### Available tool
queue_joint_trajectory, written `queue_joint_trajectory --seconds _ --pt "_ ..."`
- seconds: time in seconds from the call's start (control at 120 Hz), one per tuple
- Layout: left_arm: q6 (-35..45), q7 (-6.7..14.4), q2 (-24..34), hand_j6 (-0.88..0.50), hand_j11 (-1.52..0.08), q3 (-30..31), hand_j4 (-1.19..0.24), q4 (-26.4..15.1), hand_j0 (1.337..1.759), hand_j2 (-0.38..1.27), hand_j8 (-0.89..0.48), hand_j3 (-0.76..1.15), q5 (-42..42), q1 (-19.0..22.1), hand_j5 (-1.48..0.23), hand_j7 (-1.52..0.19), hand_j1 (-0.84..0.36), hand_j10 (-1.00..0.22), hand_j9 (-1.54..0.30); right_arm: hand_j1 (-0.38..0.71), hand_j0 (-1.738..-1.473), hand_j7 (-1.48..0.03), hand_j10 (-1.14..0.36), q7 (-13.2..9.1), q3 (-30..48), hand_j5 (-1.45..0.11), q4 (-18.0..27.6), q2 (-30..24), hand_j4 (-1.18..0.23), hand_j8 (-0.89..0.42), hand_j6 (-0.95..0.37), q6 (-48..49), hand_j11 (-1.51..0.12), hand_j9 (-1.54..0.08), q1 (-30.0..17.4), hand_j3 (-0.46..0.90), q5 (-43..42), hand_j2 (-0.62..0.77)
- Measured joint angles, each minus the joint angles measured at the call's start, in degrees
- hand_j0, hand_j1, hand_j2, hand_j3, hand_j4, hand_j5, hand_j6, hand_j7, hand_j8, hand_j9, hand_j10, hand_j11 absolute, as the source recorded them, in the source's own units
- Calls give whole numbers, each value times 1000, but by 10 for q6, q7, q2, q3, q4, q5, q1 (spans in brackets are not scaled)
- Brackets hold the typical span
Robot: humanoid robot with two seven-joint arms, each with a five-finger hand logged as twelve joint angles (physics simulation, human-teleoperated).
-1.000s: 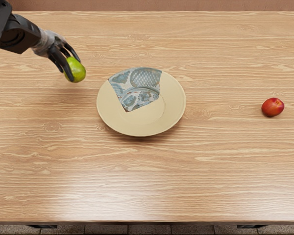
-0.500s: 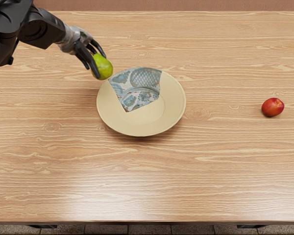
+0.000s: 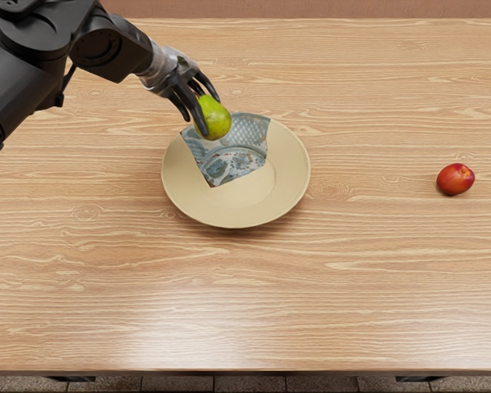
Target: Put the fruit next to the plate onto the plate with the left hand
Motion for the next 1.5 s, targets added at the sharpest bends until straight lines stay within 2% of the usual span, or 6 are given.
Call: queue_joint_trajectory --seconds 0.283,0.675,0.8,0.975,1.35,1.5 --pt "0 11 0 -367 -1184 -48 -563 -40 1648 800 -460 0 -17 7 -1191 -1148 -294 -834 -1173 -349 -1658 0 0 0 0 0 0 0 0 -1 -1 0 0 0 0 0 -1 0" --pt "1 13 0 -355 -1193 -57 -549 -78 1647 822 -449 0 -45 26 -1226 -1169 -302 -843 -1183 -349 -1658 0 0 0 -1 0 0 0 0 0 0 0 0 0 0 0 -1 0" --pt "3 13 0 -381 -951 -58 -551 -85 1652 592 -451 0 -52 28 -969 -934 -255 -686 -944 -349 -1658 0 0 0 -2 0 0 0 0 0 0 0 0 0 0 0 -1 0" --pt "5 13 0 -340 -649 -57 -420 -85 1655 288 -359 0 -57 27 -659 -643 -134 -480 -646 -349 -1658 0 0 0 -1 0 1 0 0 0 0 0 0 0 0 0 -1 0" --pt "5 13 0 -274 -389 -57 -287 -93 1658 90 -277 0 -62 34 -391 -388 8 -296 -389 -349 -1658 0 0 0 -1 0 1 0 0 0 0 1 0 0 0 0 -1 0" --pt "5 13 74 -223 -305 -58 -229 -177 1658 61 -224 0 -131 61 -306 -305 77 -233 -305 -349 -1658 0 0 0 -1 0 1 0 0 0 0 1 0 0 0 0 -1 0"
